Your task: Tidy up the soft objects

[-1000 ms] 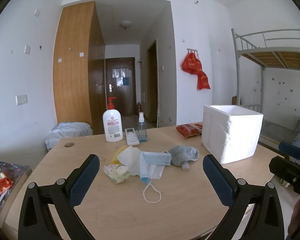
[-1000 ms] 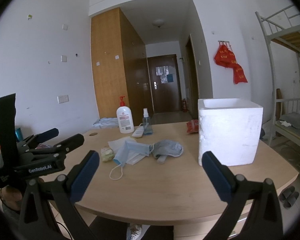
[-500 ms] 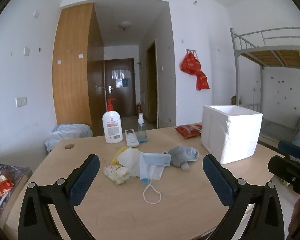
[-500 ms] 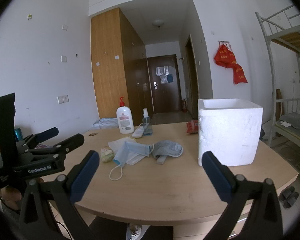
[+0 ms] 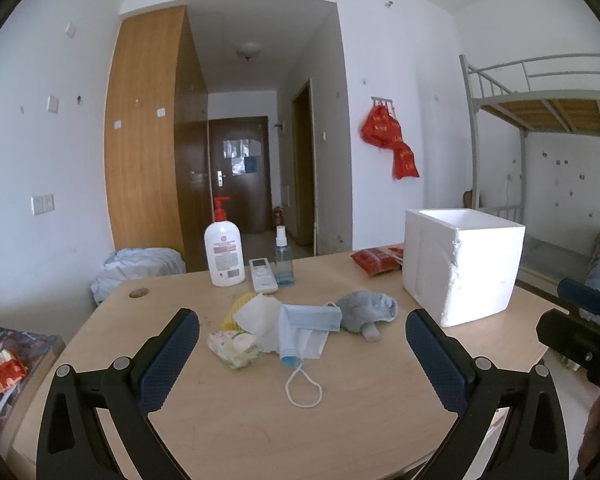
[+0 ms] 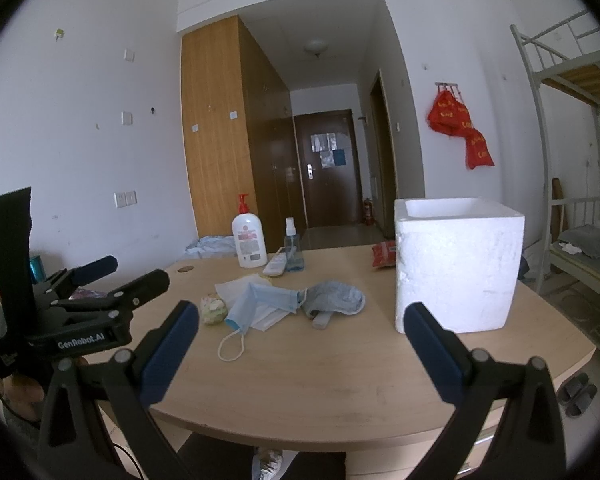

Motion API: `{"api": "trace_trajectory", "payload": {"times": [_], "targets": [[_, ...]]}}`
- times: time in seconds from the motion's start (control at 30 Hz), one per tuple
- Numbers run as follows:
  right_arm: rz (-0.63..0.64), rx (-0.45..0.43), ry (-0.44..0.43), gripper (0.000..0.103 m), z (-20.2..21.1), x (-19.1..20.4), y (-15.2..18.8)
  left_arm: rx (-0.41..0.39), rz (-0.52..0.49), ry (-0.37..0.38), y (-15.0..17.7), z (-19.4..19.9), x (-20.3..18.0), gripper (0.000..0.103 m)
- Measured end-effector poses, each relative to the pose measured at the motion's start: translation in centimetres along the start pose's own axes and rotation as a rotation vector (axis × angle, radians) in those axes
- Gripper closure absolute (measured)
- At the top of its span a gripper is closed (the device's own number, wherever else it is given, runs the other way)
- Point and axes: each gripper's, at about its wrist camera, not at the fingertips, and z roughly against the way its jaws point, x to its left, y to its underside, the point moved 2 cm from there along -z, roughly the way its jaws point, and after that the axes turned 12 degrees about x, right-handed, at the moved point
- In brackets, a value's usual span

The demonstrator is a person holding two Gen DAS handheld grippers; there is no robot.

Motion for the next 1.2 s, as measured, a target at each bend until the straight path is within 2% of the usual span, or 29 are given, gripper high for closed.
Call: {"api": "trace_trajectory", "payload": {"times": [0.83,1.2], "targets": [[0.002,0.008,0.005,0.000,-0.5,-0.1,-0.1,0.012,0.021,0.011,-0.3,-0.7,0.4,0.000],[0.003,0.041,0.043,0.000,-2.7,-0.8,-1.4,0.039,0.034,0.012,-1.4,-2.5,1.0,0.000]]}}
